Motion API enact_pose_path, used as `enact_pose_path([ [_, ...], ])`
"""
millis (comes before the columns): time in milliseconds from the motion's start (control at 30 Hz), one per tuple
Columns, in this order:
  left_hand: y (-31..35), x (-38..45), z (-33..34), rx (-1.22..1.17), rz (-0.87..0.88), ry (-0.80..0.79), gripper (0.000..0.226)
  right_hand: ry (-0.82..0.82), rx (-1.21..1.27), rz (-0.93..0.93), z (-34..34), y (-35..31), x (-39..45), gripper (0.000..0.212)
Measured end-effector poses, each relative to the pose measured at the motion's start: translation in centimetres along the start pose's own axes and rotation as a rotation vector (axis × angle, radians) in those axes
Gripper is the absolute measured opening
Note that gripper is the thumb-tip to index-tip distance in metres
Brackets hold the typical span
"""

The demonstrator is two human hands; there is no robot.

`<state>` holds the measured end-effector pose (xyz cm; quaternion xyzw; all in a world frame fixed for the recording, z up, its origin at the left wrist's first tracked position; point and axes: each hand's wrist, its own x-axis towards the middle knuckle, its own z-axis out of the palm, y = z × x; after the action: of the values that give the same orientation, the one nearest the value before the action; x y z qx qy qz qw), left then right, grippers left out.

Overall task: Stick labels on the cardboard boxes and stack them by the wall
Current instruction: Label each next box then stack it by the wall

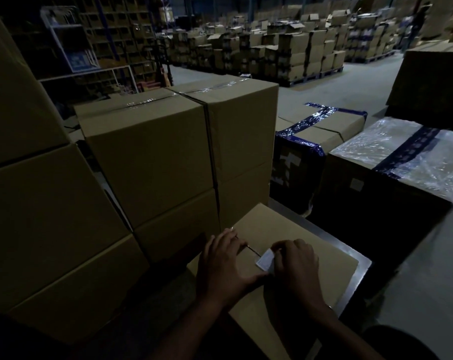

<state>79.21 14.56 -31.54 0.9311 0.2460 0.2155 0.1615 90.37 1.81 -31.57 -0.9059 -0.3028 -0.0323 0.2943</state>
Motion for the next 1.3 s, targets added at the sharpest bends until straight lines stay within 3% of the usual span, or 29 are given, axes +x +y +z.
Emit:
enact_pose_path([
  [167, 0.1, 0.0, 0.0, 0.004, -0.002, 0.022, 0.09, 0.064, -0.032, -0.019, -0.1, 0.2, -1.0, 0.013],
  [333, 0.1, 0.1, 0.2, -0.005, 0.0, 0.056, 0.087, -0.02, -0.08, 0.055, -0.6, -0.7, -0.4, 0.027],
  [467, 0.2, 0.1, 0.1, 0.003, -0.014, 0.028, 0.079, -0.051, -0.105, 0.087, -0.5, -0.6, 0.3, 0.019],
  [600, 0.3, 0.2, 0.1, 0.03, -0.099, 0.026, 0.059, -0.003, 0.014, 0.024, -1.1, 0.2, -0.9, 0.015],
  [733, 0.3, 0.3, 0.4, 0.061, -0.163, 0.016, 0.063, 0.083, -0.121, -0.003, -1.2, 2.2, -4.2, 0.035],
  [867, 0.1, 0.3, 0.4, 0.054, -0.182, 0.012, 0.059, 0.141, -0.118, -0.018, -1.2, 2.5, -5.4, 0.038],
  [1133, -0.3, -1.7, -1.5, 0.165, -0.46, 0.025, 0.067, -0.056, -0.068, -0.258, -2.1, 3.0, -0.9, 0.038],
  [1300, 0.1, -1.0, -1.3, 0.099, -0.43, 0.007, 0.086, -0.09, -0.166, -0.227, -1.7, 2.3, -0.1, 0.037],
])
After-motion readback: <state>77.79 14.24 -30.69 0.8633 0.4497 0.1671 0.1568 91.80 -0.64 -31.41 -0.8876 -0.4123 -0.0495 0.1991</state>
